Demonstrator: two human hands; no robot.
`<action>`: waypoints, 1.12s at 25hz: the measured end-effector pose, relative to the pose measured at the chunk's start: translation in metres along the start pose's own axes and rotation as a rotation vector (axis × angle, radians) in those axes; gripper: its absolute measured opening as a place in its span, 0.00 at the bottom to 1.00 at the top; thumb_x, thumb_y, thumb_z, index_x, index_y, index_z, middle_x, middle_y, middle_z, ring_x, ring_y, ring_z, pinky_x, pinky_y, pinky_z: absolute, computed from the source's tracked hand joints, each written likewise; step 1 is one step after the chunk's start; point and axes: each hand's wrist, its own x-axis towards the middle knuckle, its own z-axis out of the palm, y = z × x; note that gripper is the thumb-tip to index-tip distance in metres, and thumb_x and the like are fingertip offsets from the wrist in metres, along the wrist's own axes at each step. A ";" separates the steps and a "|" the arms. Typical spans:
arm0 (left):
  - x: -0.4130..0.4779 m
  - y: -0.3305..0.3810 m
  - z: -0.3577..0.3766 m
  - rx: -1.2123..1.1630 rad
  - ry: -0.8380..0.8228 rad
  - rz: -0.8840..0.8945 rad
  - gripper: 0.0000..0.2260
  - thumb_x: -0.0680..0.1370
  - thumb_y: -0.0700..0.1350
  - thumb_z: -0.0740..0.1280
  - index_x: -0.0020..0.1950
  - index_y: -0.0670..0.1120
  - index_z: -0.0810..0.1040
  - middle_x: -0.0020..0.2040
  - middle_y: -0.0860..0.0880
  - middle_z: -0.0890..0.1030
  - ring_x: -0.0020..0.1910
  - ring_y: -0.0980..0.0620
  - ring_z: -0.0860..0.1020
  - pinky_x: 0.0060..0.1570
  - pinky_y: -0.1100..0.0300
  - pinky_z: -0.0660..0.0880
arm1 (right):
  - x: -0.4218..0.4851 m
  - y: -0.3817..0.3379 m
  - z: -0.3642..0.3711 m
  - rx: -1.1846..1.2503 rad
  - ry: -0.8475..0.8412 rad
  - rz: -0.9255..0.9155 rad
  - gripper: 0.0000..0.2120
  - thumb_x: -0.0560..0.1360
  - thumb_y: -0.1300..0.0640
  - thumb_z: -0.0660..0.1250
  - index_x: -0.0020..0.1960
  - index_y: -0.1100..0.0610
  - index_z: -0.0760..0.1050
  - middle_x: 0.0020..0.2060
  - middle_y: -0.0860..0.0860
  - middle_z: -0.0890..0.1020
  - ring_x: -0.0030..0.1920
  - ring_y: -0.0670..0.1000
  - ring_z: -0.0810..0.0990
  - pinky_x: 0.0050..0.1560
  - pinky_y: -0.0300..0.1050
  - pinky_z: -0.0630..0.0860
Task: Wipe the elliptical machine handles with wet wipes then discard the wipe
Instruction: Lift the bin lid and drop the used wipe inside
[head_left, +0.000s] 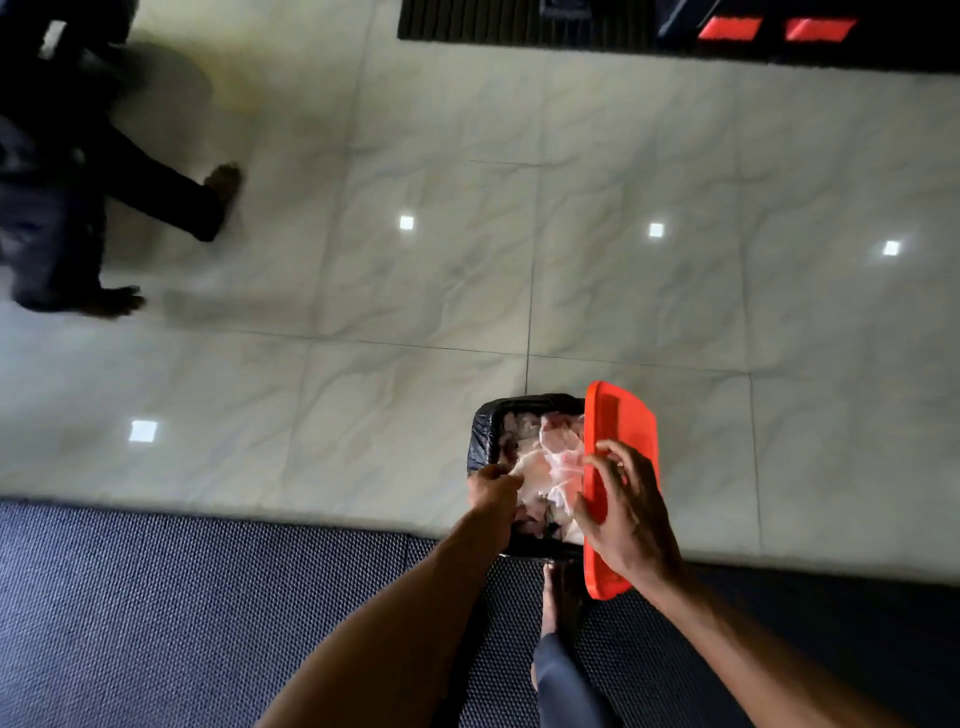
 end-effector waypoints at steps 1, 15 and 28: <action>0.010 -0.003 0.009 0.026 -0.006 -0.002 0.07 0.79 0.35 0.69 0.56 0.42 0.81 0.43 0.43 0.81 0.35 0.49 0.78 0.22 0.62 0.75 | -0.003 -0.001 0.000 0.025 0.055 0.049 0.23 0.70 0.58 0.79 0.62 0.61 0.78 0.64 0.57 0.75 0.64 0.58 0.75 0.67 0.50 0.73; 0.076 -0.041 0.036 0.428 -0.008 0.141 0.22 0.77 0.41 0.69 0.71 0.54 0.77 0.64 0.47 0.83 0.58 0.46 0.83 0.58 0.54 0.80 | -0.019 0.000 0.033 0.112 0.204 0.222 0.22 0.71 0.48 0.74 0.60 0.57 0.79 0.63 0.52 0.75 0.64 0.54 0.74 0.66 0.48 0.73; 0.080 -0.001 -0.062 0.227 0.095 0.161 0.13 0.64 0.49 0.63 0.42 0.46 0.81 0.41 0.45 0.83 0.44 0.43 0.82 0.54 0.43 0.82 | 0.000 -0.052 0.138 0.002 -0.155 0.342 0.24 0.71 0.50 0.76 0.65 0.52 0.75 0.69 0.51 0.74 0.65 0.55 0.74 0.61 0.53 0.76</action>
